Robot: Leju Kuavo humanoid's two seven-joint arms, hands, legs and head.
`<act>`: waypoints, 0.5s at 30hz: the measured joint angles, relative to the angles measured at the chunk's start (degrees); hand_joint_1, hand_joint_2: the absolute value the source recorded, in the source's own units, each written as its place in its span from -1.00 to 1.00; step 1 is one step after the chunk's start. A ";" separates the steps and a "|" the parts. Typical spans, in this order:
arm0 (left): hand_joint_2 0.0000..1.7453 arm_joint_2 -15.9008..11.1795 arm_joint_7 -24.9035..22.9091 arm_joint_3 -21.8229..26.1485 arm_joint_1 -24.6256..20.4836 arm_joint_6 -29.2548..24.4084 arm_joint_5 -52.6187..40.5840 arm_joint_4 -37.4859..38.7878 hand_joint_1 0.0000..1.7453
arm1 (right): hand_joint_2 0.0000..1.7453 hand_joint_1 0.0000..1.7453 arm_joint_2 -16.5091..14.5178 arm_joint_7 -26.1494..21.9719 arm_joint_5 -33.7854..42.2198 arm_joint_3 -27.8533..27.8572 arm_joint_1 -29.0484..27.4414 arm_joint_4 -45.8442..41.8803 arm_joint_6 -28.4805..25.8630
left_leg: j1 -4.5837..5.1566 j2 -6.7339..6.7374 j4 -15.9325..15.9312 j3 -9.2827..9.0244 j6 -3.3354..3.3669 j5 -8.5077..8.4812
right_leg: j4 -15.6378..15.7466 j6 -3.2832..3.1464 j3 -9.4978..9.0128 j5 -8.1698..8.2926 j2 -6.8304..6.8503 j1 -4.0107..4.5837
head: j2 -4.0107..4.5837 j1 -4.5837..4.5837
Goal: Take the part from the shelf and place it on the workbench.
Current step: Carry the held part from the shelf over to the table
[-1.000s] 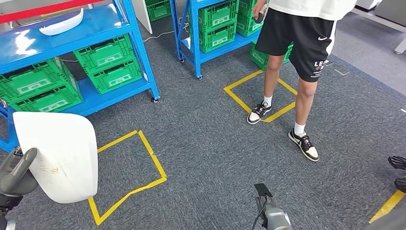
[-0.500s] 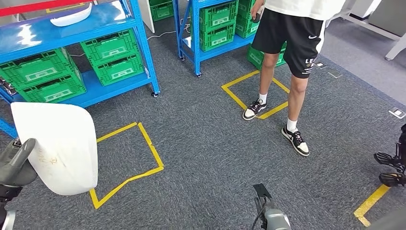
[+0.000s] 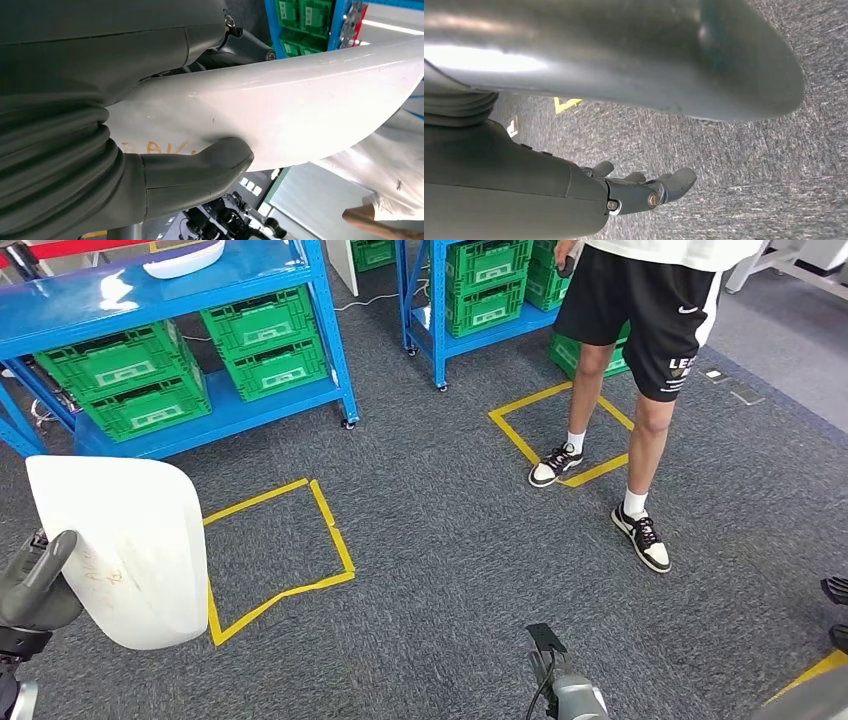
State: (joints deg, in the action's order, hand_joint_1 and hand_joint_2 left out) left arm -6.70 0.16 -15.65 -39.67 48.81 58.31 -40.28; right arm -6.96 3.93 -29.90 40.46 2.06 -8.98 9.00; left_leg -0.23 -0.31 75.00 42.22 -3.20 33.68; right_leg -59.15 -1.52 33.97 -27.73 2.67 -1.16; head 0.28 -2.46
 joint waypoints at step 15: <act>1.00 0.63 -0.10 -0.04 -0.57 -0.03 0.13 0.13 1.00 | -1.00 -1.00 0.11 -0.23 -0.26 0.02 -0.13 0.00 0.53 | 0.53 -1.56 -17.45 -8.39 3.89 -7.72 | -15.57 2.55 7.00 -7.34 -2.51 0.31 | 0.00 -0.16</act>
State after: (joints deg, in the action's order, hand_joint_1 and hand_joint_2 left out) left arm -6.06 0.06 -15.69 -40.24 48.77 58.45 -40.15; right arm -6.85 3.70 -30.16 40.47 1.93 -8.98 9.53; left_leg 0.30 -1.87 57.55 33.82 0.68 25.96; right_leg -74.71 1.03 40.97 -35.07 0.16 -0.85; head 0.28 -2.62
